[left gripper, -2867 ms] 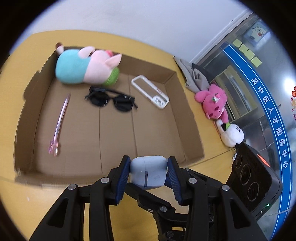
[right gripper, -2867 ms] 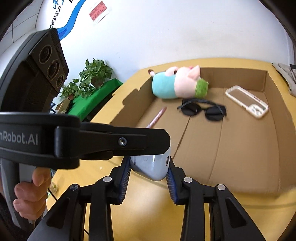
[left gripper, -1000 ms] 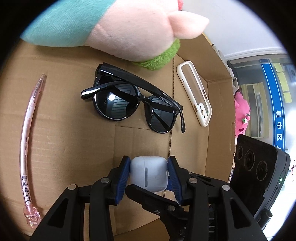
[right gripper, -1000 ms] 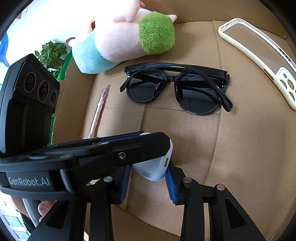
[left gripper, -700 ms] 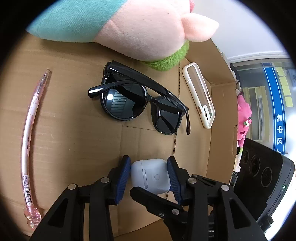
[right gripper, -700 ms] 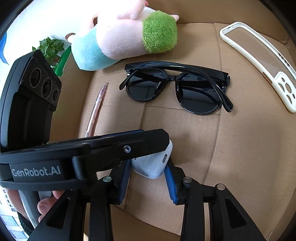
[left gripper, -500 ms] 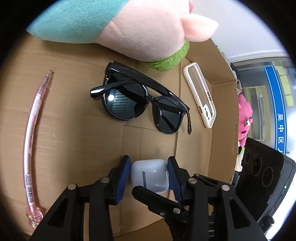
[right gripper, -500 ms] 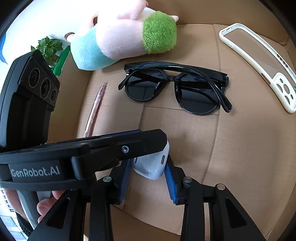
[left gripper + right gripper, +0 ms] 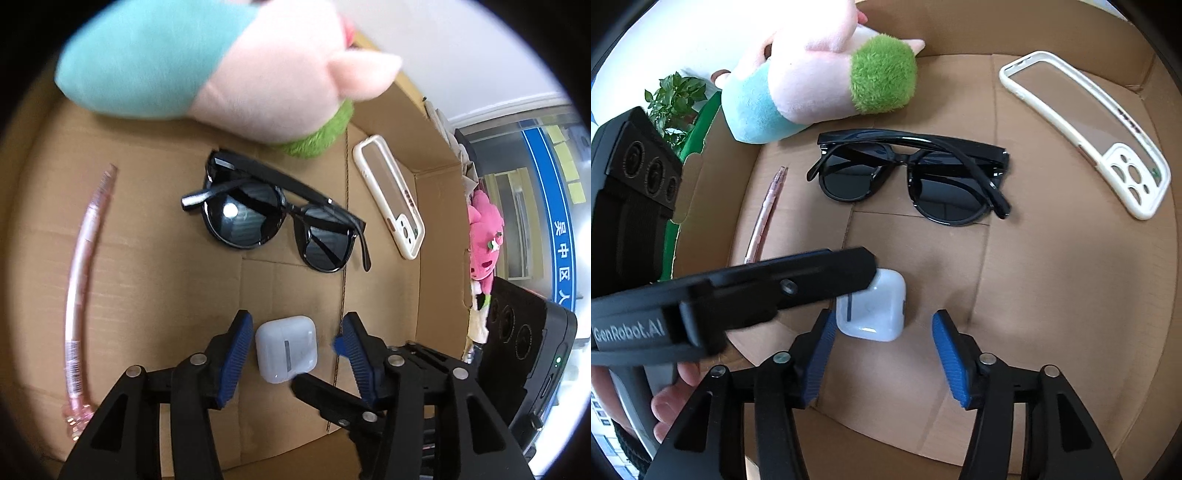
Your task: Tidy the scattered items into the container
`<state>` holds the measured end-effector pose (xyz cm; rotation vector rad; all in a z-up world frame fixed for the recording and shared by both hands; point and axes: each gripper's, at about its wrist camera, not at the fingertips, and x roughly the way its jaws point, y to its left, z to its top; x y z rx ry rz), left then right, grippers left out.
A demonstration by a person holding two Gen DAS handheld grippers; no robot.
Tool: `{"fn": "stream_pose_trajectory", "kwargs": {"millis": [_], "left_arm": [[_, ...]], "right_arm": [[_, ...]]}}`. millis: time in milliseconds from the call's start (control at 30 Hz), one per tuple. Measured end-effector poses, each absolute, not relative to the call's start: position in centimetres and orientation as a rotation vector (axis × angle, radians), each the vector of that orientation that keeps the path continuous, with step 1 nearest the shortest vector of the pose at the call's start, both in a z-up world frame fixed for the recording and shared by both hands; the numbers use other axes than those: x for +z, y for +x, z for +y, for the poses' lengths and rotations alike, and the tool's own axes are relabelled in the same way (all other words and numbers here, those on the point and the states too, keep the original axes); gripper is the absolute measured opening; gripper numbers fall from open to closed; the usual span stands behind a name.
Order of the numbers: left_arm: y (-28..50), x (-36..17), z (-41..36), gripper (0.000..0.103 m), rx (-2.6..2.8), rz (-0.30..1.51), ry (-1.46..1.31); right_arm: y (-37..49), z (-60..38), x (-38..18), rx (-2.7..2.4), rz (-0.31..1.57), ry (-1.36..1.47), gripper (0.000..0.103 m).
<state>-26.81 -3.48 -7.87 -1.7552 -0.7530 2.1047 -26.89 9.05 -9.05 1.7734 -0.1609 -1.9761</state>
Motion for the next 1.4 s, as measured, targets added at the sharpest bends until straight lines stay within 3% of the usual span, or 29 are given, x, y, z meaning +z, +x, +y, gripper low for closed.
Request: {"fn": "stream_pose_trajectory", "kwargs": {"millis": [133, 233, 333, 400, 700, 1400], "left_arm": [[-24.4, -4.0, -4.0, 0.05, 2.276, -0.63, -1.628], [-21.1, -0.7, -4.2, 0.056, 2.458, -0.474, -1.488], [-16.4, 2.0, -3.7, 0.07, 2.7, -0.241, -1.318], [-13.3, 3.0, -3.2, 0.08, 2.825, -0.14, -1.205], [-4.6, 4.0, -1.6, 0.08, 3.004, -0.158, -0.99], [-1.7, 3.8, 0.1, 0.08, 2.99, -0.113, -1.059]], "right_arm": [[-25.3, 10.3, -6.4, -2.06, -0.079, 1.716, 0.091], [-23.6, 13.0, -4.3, -2.159, 0.009, 1.602, 0.096], [-19.6, 12.7, -2.3, -2.256, 0.079, 1.465, 0.102], [-16.7, 13.7, -1.1, -2.34, 0.102, 1.376, 0.102], [-8.1, 14.2, -1.1, -2.577, 0.119, 1.213, 0.102], [-4.5, 14.1, 0.7, -2.634, 0.163, 1.13, 0.102]]}}
